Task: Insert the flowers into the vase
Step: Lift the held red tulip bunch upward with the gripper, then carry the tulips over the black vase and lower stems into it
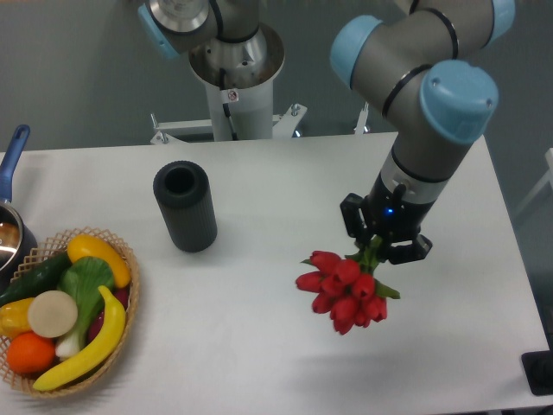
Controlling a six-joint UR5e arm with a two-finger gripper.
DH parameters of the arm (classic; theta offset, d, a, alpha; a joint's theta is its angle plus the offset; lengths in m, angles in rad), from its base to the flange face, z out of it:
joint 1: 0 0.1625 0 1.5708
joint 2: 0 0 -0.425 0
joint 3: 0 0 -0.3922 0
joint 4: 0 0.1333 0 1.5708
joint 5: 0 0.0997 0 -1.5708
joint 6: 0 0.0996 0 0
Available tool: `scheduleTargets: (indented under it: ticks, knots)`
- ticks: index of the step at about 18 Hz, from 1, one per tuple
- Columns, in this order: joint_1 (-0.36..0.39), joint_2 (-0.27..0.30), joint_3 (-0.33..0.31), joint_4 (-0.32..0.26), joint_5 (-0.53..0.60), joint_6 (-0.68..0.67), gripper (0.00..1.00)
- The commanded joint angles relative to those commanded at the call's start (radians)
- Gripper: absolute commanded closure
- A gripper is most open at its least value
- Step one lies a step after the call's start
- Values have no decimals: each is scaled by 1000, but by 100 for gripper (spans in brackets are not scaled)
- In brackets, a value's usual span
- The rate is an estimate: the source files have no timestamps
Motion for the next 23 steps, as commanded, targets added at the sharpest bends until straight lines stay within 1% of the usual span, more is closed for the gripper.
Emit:
scheduleTargets:
  ticks: [4, 7, 9, 10, 11, 13, 14, 16, 17, 18, 19, 20, 21, 23]
  knots:
    - [-12, 9, -2, -2, -190, -45, 91]
    - [-18, 12, -15, 0, -350, -48, 91]
    - [-31, 35, -38, 3, -413, -46, 91]
    - [-43, 55, -61, 3, -445, -46, 91]
    - [-44, 87, -92, 5, -491, -45, 91]
    - [-41, 142, -176, 12, -638, -35, 91]
    - [-40, 170, -217, 46, -689, -35, 91]
    - [-34, 215, -305, 139, -712, -35, 91]
    - [-31, 232, -340, 188, -743, -37, 91]
    - [-31, 250, -383, 222, -788, -42, 91]
    - [-23, 280, -447, 259, -834, -37, 91]
    - [-20, 301, -481, 279, -847, -40, 91]
    - [-18, 325, -514, 287, -850, -40, 90]
    - [-3, 377, -576, 288, -853, -35, 90]
